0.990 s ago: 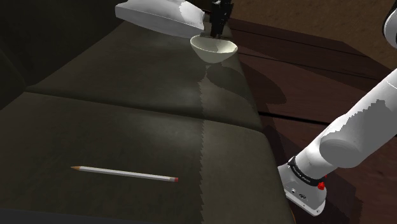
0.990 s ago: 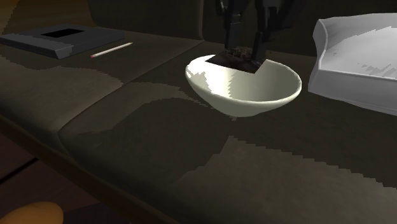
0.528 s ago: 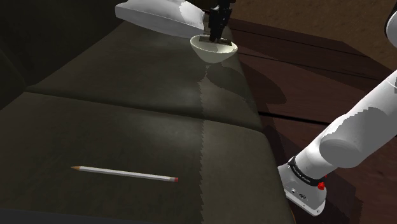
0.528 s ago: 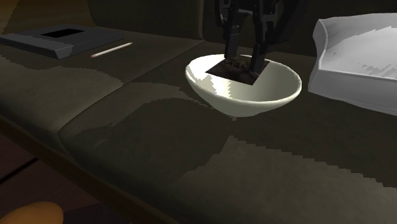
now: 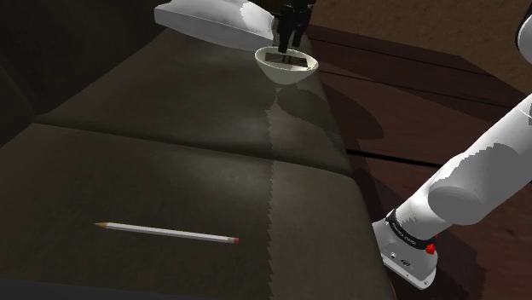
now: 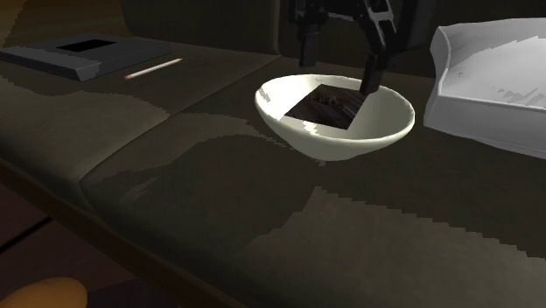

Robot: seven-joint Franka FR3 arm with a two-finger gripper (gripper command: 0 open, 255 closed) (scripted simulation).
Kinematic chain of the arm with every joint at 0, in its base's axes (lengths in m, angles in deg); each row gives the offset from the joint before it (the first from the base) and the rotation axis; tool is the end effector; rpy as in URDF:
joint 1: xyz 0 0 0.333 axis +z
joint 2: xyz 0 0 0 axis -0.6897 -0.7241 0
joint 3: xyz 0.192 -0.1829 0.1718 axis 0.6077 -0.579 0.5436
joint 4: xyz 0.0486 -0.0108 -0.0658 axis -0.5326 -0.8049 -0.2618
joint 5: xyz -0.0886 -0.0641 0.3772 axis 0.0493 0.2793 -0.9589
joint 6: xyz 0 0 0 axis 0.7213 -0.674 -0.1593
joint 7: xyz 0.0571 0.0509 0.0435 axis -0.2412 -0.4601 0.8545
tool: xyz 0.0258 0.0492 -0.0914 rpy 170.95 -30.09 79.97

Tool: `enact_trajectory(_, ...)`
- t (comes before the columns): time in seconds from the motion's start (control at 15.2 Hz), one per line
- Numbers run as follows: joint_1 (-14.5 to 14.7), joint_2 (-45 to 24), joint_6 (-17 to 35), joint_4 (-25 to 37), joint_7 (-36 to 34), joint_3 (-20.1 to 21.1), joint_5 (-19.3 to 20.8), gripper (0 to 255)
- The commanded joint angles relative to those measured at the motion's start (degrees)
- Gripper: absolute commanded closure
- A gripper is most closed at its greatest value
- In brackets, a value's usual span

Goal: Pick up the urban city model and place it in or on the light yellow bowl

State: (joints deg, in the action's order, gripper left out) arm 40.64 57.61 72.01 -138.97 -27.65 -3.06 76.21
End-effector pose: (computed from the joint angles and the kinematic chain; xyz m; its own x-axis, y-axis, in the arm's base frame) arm 0.5354 0.1203 0.6291 0.9531 0.3024 -0.0122 0.3018 -0.9526 -0.0383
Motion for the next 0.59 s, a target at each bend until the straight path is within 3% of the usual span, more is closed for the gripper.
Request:
enact_trajectory(0.0, 0.0, 0.0, 0.0, 0.0, 0.0, 0.0, 0.0, 0)
enact_trajectory(0.26, 0.3, -3.3, -8.4, 11.6, -0.7, 0.2, 0.9, 0)
enact_trajectory(0.53, 0.3, -3.3, -8.4, 11.6, -0.7, 0.2, 0.9, 0)
